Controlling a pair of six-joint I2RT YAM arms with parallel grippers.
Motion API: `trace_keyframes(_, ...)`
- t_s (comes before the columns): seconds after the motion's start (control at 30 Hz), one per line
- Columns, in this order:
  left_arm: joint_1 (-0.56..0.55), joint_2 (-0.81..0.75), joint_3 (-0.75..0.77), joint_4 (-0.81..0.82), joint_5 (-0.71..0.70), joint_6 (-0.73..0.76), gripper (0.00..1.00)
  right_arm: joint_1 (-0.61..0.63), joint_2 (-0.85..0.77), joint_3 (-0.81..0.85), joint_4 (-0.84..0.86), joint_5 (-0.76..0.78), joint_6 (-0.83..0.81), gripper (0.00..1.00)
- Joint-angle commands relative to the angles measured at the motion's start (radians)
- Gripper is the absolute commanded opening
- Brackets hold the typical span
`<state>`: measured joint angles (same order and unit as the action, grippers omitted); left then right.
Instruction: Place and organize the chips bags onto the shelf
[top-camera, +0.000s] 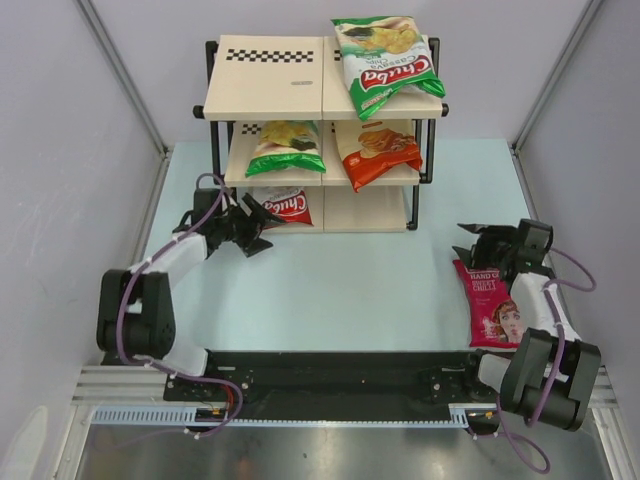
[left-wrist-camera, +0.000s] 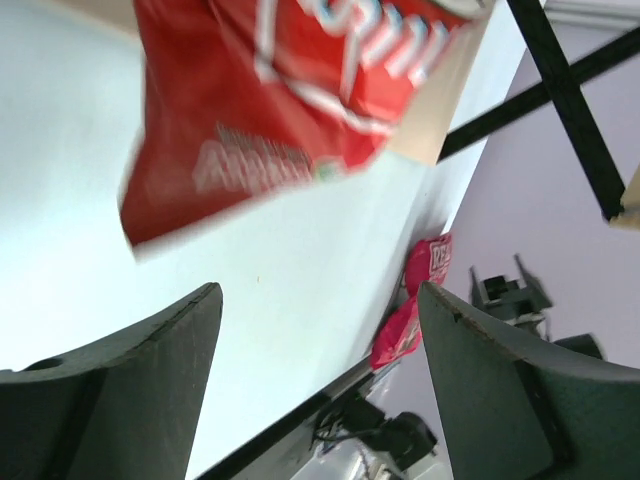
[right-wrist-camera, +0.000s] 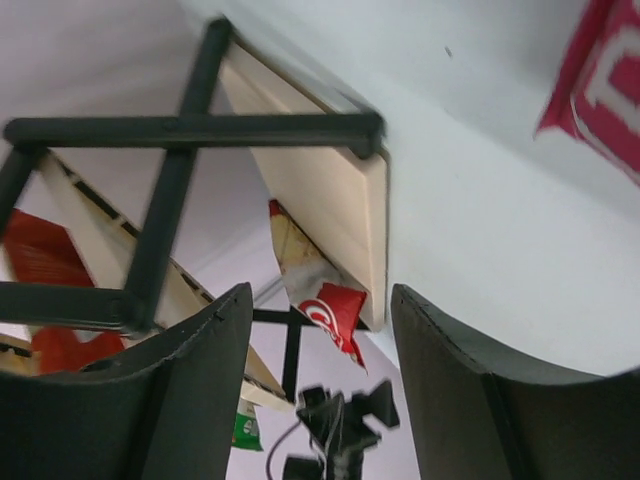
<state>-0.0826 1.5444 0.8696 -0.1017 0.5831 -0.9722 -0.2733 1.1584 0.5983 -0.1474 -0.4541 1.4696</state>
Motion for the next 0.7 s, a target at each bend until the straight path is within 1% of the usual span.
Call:
trace_keyframes(0.0, 0.009, -0.168, -0.014, -0.213, -0.051, 0.141, 0.84, -0.069, -0.034, 0.122, -0.107, 0.015, -0.23, 0.62)
trace_keyframes(0.13, -0.009, -0.234, -0.023, -0.321, -0.087, 0.208, 0.83, -0.087, 0.021, 0.184, -0.121, 0.046, -0.311, 0.62)
trace_keyframes(0.23, -0.028, -0.263, 0.002, -0.406, -0.134, 0.268, 0.82, -0.156, 0.053, 0.222, -0.164, 0.086, -0.406, 0.68)
trace_keyframes(0.27, -0.029, -0.276, 0.037, -0.45, -0.143, 0.283, 0.82, -0.18, 0.063, 0.228, -0.178, 0.103, -0.443, 0.69)
trace_keyframes(0.3, -0.031, -0.282, 0.057, -0.469, -0.155, 0.309, 0.82, -0.24, 0.075, 0.248, -0.22, 0.121, -0.469, 0.69)
trace_keyframes(0.37, -0.039, -0.297, 0.106, -0.5, -0.177, 0.326, 0.82, -0.283, 0.101, 0.264, -0.231, 0.182, -0.575, 0.7)
trace_keyframes(0.4, -0.043, -0.319, 0.114, -0.498, -0.177, 0.334, 0.82, -0.311, 0.112, 0.288, -0.25, 0.227, -0.607, 0.7)
trace_keyframes(0.43, -0.055, -0.328, 0.118, -0.492, -0.169, 0.336, 0.82, -0.314, 0.135, 0.297, -0.251, 0.238, -0.69, 0.7)
trace_keyframes(0.53, -0.085, -0.359, 0.094, -0.446, -0.141, 0.354, 0.82, -0.311, 0.182, 0.308, -0.271, 0.285, -0.797, 0.74)
trace_keyframes(0.67, -0.101, -0.397, -0.016, -0.425, -0.132, 0.351, 0.82, -0.346, 0.208, 0.31, -0.34, 0.321, -0.94, 0.77)
